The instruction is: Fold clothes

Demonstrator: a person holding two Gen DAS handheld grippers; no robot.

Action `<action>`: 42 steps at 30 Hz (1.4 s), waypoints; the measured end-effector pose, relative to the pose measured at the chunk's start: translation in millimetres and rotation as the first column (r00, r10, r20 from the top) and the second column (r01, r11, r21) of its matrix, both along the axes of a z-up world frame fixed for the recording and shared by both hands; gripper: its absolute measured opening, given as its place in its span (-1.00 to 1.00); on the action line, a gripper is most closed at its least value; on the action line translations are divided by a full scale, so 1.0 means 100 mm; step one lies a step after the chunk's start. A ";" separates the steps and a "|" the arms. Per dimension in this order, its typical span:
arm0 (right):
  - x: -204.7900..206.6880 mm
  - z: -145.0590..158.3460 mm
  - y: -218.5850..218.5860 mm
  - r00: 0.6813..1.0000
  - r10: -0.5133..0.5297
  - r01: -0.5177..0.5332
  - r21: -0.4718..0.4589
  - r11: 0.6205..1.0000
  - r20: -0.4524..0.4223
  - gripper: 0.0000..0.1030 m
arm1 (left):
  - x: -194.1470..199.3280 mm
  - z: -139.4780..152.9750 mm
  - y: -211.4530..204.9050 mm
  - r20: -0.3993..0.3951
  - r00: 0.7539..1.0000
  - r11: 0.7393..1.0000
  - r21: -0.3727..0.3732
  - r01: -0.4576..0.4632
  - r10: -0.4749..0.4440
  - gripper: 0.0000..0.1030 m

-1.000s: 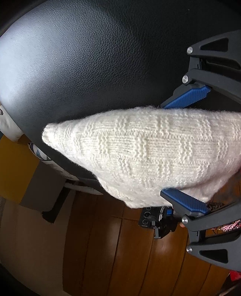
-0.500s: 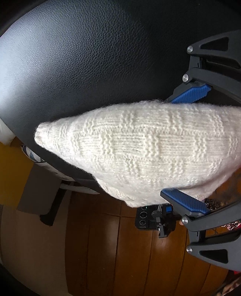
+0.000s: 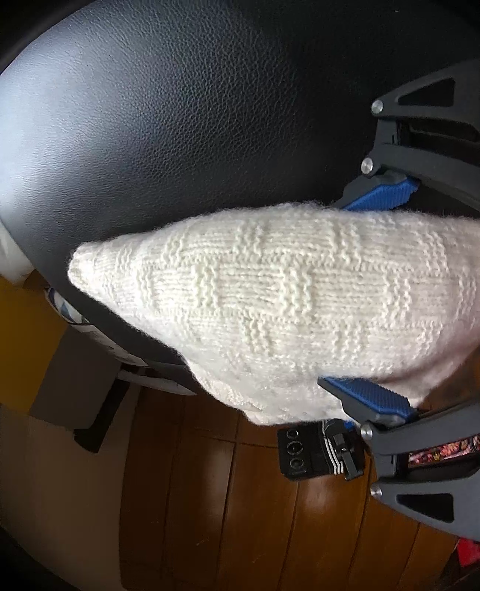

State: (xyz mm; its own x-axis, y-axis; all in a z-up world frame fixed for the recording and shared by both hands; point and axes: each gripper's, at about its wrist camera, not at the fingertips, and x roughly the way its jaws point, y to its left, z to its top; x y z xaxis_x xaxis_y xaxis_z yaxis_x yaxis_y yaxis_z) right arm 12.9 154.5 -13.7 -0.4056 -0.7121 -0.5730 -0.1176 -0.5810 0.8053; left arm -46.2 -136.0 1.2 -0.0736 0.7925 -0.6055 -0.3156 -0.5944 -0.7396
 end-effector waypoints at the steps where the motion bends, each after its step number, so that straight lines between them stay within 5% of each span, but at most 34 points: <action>1: 0.00 0.01 -0.01 1.000 -0.001 0.001 0.011 1.000 -0.008 0.43 | 0.02 0.01 0.00 -0.018 1.000 1.000 -0.011 -0.003 0.003 0.99; 7: 0.00 0.00 -0.01 1.000 -0.015 0.015 0.023 1.000 -0.025 0.29 | 0.07 0.03 0.06 -0.057 0.996 0.995 -0.075 -0.073 0.069 0.79; 18: 0.06 0.09 -0.27 0.998 0.011 -0.003 0.125 0.992 -0.059 0.20 | 0.21 -0.02 0.10 -0.120 0.972 0.965 -0.144 -0.220 0.204 -0.01; 36: 0.25 0.35 -0.33 0.984 0.001 0.049 0.273 0.961 -0.178 -0.07 | 0.48 0.28 0.56 -0.359 0.921 0.901 -0.332 -0.278 0.151 -0.25; 42: 0.38 0.53 -0.23 0.969 0.013 0.071 0.325 0.943 -0.248 -0.08 | 0.66 0.42 0.68 -0.413 0.905 0.899 -0.351 -0.262 0.103 -0.26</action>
